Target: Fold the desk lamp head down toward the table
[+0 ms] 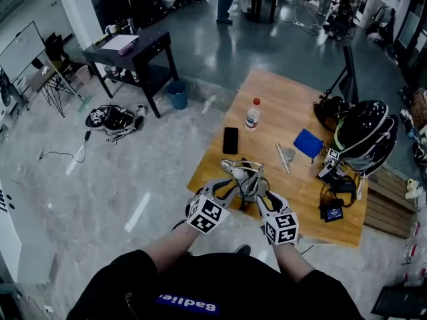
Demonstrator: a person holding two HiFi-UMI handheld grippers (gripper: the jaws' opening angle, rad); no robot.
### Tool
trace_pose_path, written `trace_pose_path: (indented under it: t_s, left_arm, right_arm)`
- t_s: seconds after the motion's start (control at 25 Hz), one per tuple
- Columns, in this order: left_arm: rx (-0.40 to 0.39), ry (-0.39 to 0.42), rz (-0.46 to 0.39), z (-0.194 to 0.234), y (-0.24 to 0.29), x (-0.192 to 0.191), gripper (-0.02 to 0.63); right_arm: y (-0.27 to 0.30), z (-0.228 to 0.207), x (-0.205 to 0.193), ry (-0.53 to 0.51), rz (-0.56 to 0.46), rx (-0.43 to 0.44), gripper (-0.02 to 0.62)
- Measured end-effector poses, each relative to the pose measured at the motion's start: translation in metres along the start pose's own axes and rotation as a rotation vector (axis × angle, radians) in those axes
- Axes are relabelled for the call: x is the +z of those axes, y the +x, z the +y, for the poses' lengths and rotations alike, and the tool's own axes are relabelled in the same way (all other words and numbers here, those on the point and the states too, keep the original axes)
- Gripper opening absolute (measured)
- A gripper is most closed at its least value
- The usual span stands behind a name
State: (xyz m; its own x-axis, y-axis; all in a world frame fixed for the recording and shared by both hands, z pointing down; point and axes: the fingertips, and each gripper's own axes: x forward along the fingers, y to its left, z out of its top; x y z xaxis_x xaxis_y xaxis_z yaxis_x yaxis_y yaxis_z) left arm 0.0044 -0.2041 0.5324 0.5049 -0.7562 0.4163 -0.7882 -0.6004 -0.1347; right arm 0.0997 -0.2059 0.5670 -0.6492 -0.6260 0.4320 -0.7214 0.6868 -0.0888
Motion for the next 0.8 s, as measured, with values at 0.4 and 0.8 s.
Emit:
trace_pose_path:
  t_s: [0.4,0.8]
  left_arm:
    - [-0.244,0.032,-0.157,-0.039,-0.112,0.001,0.08]
    - [-0.386,-0.103,-0.286,-0.089,-0.204,0.037,0.078]
  right_arm:
    - [-0.062,0.124,0.012,0.147,-0.14,-0.156,0.118]
    - [-0.153,0.223,0.062,0.072,-0.29,-0.023,0.079]
